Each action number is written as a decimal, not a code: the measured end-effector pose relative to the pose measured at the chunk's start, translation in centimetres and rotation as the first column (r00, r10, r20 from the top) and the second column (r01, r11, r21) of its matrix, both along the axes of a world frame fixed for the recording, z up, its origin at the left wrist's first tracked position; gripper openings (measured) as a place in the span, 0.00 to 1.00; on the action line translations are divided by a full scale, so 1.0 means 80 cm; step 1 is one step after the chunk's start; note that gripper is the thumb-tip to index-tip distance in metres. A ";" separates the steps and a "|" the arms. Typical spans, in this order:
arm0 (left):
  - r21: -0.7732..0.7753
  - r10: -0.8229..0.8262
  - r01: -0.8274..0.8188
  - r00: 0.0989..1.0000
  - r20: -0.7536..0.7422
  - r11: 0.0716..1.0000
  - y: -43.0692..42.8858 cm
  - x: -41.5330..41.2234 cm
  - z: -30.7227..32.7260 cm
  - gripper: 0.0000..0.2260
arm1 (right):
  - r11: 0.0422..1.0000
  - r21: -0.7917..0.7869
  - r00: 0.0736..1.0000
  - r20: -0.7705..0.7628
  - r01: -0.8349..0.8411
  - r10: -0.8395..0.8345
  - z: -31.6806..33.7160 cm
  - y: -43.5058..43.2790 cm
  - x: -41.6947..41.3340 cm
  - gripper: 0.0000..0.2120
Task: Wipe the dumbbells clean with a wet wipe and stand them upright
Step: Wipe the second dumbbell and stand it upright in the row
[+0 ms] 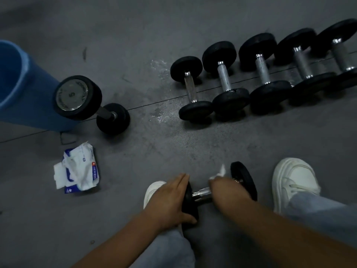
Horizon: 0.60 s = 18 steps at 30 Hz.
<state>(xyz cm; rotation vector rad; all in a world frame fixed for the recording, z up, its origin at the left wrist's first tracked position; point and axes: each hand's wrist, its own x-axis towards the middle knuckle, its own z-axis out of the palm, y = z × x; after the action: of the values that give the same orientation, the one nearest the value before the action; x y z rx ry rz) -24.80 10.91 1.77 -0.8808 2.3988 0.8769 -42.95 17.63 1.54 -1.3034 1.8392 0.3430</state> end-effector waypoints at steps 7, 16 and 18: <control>-0.058 0.330 -0.349 0.920 -0.213 0.935 -0.018 0.015 0.003 0.39 | 0.986 -0.164 1.000 -0.004 0.022 -0.023 -0.001 0.004 0.012 0.26; -0.117 0.167 -0.165 0.986 0.008 0.979 -0.060 -0.018 -0.018 0.57 | 0.973 -0.219 0.997 -0.054 -0.070 0.060 -0.010 -0.048 -0.008 0.28; -0.016 0.209 -0.209 0.978 -0.023 0.978 -0.083 -0.019 -0.024 0.57 | 0.970 -0.222 0.994 0.027 -0.095 0.104 -0.011 -0.054 -0.017 0.27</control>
<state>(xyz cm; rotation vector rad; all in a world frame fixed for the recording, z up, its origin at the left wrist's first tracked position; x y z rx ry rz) -26.29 4.26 -0.12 -1.1528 2.3659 0.9454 -44.30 13.31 0.64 -1.5467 1.8227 0.1679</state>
